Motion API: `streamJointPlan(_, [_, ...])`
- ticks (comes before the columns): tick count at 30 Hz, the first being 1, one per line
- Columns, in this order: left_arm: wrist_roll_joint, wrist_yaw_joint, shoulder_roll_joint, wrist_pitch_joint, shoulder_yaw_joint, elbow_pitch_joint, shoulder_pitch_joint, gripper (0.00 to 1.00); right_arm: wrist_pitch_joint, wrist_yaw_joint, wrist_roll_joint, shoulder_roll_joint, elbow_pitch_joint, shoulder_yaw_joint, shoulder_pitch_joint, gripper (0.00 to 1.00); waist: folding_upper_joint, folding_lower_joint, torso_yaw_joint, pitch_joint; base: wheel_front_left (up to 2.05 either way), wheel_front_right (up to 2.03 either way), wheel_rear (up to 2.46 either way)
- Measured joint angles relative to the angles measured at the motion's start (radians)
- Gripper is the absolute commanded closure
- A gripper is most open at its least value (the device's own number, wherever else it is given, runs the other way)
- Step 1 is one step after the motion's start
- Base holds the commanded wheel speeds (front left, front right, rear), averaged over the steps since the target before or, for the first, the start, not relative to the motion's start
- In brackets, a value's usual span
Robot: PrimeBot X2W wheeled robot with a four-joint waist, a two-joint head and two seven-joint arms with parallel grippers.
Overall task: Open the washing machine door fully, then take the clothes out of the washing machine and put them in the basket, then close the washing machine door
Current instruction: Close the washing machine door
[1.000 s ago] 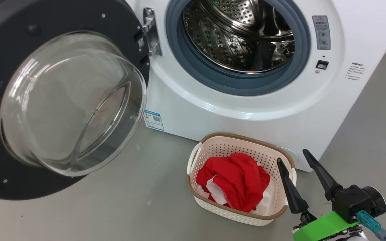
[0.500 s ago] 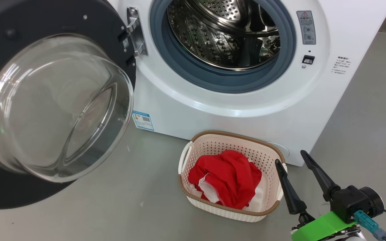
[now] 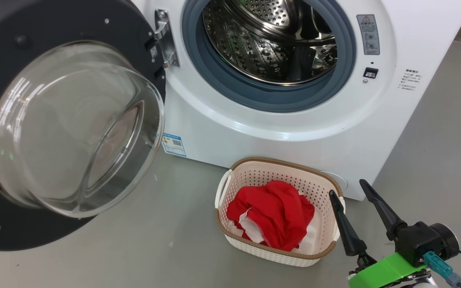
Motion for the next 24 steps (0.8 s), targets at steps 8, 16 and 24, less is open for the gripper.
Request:
streamJointPlan(8, [-0.055, -0.001, -0.038, 0.061, 0.022, -0.072, 0.049, 1.00, -0.007, 0.000, 0.000, 0.000, 0.001, 0.000, 0.000, 0.00, 0.0000, 0.0000, 0.015, 0.009, 0.00, 0.00, 0.00])
streamJointPlan(16, [-0.125, 0.001, -0.126, 0.121, 0.051, -0.182, 0.113, 1.00, -0.009, 0.000, 0.000, 0.000, 0.005, 0.001, 0.000, 0.00, 0.0000, 0.0000, 0.025, 0.016, 0.00, 0.00, 0.00])
streamJointPlan(24, [-0.175, 0.021, -0.226, 0.169, 0.057, -0.342, 0.193, 1.00, -0.010, 0.000, 0.000, 0.000, 0.012, 0.001, 0.000, 0.00, 0.0000, 0.0000, 0.033, 0.018, 0.00, 0.00, 0.00])
